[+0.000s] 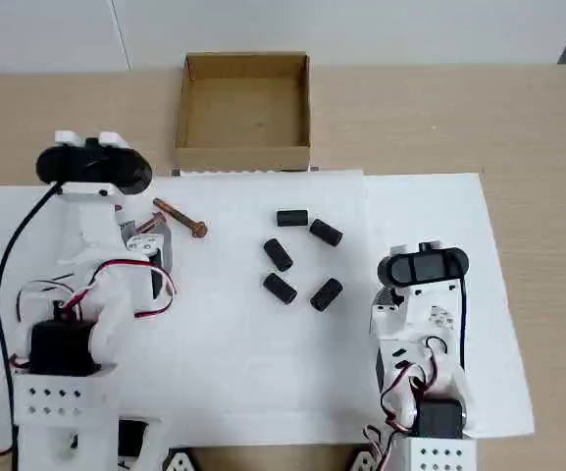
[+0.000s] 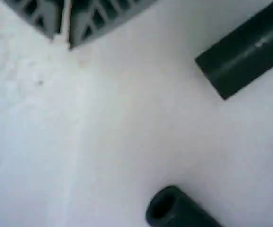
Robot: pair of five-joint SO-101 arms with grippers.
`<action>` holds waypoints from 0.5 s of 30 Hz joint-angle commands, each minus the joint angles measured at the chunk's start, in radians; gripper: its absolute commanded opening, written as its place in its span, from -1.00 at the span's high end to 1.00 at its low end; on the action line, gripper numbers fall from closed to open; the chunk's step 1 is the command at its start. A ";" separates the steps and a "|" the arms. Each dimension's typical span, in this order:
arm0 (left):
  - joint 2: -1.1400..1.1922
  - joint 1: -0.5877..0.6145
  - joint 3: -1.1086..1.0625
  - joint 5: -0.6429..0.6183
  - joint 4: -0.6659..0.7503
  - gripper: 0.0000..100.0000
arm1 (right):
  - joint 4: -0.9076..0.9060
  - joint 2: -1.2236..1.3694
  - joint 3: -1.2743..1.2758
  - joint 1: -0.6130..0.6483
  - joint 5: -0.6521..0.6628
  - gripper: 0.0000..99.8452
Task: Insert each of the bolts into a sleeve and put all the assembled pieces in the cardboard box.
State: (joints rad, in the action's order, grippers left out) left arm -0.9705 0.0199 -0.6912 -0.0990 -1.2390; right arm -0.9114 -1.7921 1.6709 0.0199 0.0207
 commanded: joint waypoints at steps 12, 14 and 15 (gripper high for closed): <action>0.011 0.003 0.041 0.006 -0.003 0.78 | -0.018 -0.021 -0.008 0.036 -0.009 0.99; 0.011 0.002 0.041 0.006 -0.003 0.78 | -0.064 -0.021 -0.057 0.039 -0.017 0.99; 0.011 0.002 0.041 0.006 -0.005 0.78 | -0.085 -0.021 -0.091 0.039 -0.025 0.99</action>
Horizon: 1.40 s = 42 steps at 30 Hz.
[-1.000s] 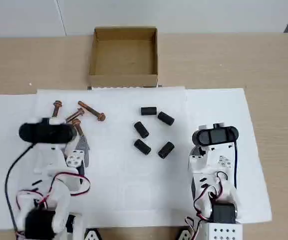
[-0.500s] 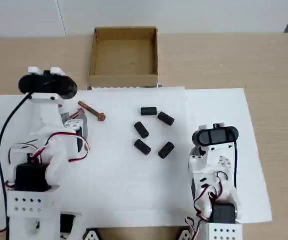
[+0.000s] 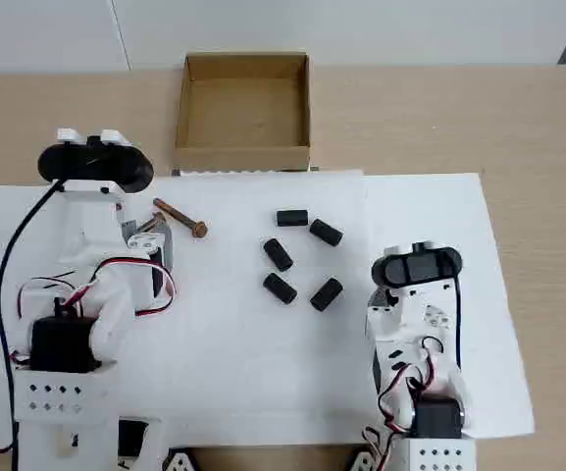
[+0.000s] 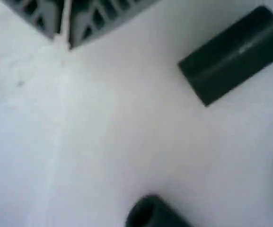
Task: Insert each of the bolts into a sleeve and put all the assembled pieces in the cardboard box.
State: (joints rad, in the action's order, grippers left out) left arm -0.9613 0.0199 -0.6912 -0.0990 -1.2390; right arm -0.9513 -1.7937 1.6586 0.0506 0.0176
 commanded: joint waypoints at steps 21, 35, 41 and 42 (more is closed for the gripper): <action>0.384 0.026 0.217 0.101 -0.123 0.78 | -0.173 0.906 -0.859 0.053 0.091 0.99; 0.540 0.236 0.216 0.255 -0.123 0.77 | -0.176 1.560 -1.453 0.134 0.407 0.93; 0.542 0.232 0.214 0.296 -0.121 0.77 | -0.329 1.773 -1.683 0.206 0.408 0.71; 0.542 0.232 0.213 0.308 -0.123 0.77 | -0.361 1.811 -1.722 0.216 0.408 0.70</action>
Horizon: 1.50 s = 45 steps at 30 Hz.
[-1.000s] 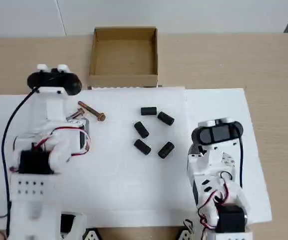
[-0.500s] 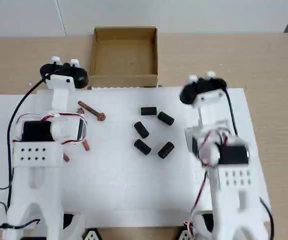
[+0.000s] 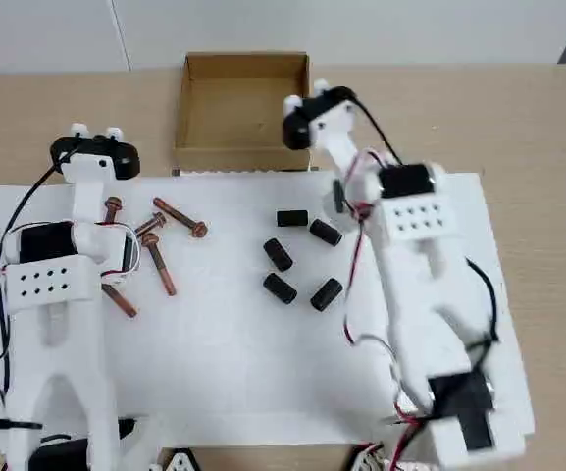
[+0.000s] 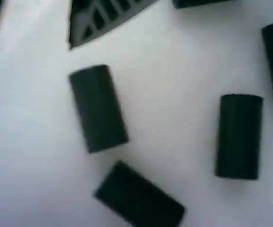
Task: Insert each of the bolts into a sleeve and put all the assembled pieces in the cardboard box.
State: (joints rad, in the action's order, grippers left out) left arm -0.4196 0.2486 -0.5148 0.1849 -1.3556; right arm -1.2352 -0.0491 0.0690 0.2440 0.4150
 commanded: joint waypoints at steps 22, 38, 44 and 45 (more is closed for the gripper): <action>0.002 0.000 -0.067 0.063 0.000 0.77 | -0.217 0.584 -0.503 0.047 0.282 0.70; 0.002 0.002 -0.068 0.058 -0.002 0.77 | -0.199 0.676 -0.511 0.054 0.304 0.98; -0.002 0.002 0.001 0.055 -0.089 0.77 | -0.294 0.595 -0.582 0.062 0.264 0.98; 0.000 0.002 0.025 0.041 -0.117 0.77 | -0.317 0.572 -0.595 0.062 0.249 0.98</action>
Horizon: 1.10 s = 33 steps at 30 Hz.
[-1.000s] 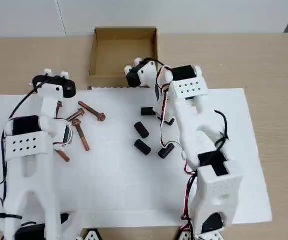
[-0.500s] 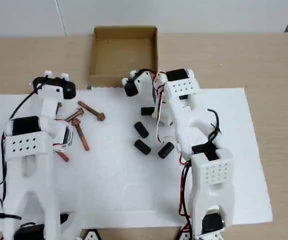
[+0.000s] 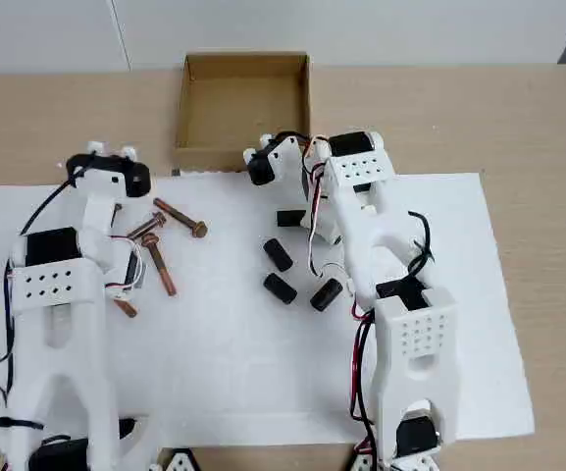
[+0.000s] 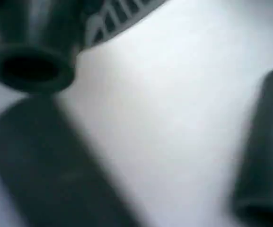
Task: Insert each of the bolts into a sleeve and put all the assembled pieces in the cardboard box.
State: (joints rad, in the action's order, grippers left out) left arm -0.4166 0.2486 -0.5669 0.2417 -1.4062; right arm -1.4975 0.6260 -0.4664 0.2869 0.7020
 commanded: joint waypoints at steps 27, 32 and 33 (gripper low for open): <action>0.572 -0.086 0.684 -0.381 -0.304 0.78 | -0.177 -0.245 -0.083 -0.148 -0.242 0.98; 0.609 -0.086 0.685 -0.400 -0.299 0.77 | -0.177 -0.245 -0.083 -0.148 -0.242 0.98; 0.612 -0.086 0.685 -0.413 -0.296 0.77 | -0.177 -0.245 -0.083 -0.148 -0.242 0.98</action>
State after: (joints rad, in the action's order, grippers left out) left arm 0.2002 0.1703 0.0790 -0.1496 -1.7008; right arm -1.6648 0.4511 -0.5063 0.1488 0.4672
